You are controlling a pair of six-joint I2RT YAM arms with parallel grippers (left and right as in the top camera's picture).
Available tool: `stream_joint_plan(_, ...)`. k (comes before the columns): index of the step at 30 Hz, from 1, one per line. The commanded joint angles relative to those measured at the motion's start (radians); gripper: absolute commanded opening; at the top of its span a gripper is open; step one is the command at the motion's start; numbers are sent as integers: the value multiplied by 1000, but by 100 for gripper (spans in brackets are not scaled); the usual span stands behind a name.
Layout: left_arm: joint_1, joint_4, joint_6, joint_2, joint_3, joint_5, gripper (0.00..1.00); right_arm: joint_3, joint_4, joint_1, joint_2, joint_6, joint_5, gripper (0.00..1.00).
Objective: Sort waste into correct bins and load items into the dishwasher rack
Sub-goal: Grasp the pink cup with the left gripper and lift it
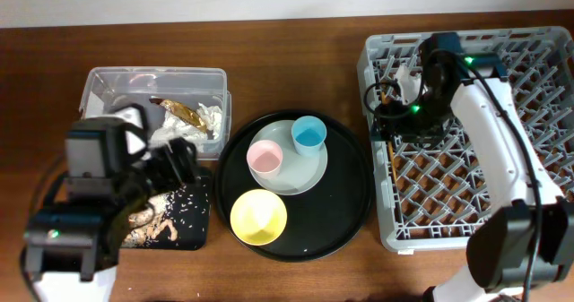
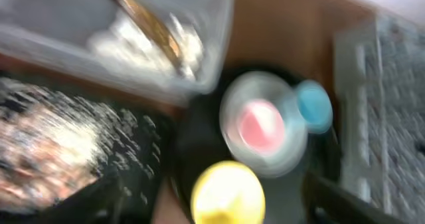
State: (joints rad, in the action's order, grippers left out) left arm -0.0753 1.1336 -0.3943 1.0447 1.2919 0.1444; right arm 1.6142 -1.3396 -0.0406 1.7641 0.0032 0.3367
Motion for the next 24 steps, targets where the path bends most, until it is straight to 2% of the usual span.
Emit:
stream_joint_plan(1, -80, -37, -2, 50, -159, 122, 53, 32, -16, 2, -77, 2, 29, 79)
stream_joint_plan(2, -97, -66, -3, 62, -196, 123, 49, 32, -21, 2, -80, 2, 29, 79)
stream_joint_plan(6, -179, -267, -64, 151, -335, 122, 48, 32, -49, 2, -80, 1, 26, 79)
stream_joint_plan(13, -249, -555, -65, 358, -358, 122, 48, 32, -57, 2, -80, 1, 26, 79)
stream_joint_plan(17, -262, -623, -65, 453, -358, 122, 47, 32, -57, 2, -80, 1, 26, 79)
stream_joint_plan(20, -262, -632, -65, 497, -358, 109, 43, 32, -57, 2, -80, 1, 18, 79)
stream_joint_plan(23, -262, -628, -65, 525, -358, 92, 34, 32, -57, 2, -80, 1, 18, 79)
stream_joint_plan(24, -262, -628, -65, 529, -358, 92, 25, 32, -57, 2, -80, 1, 18, 79)
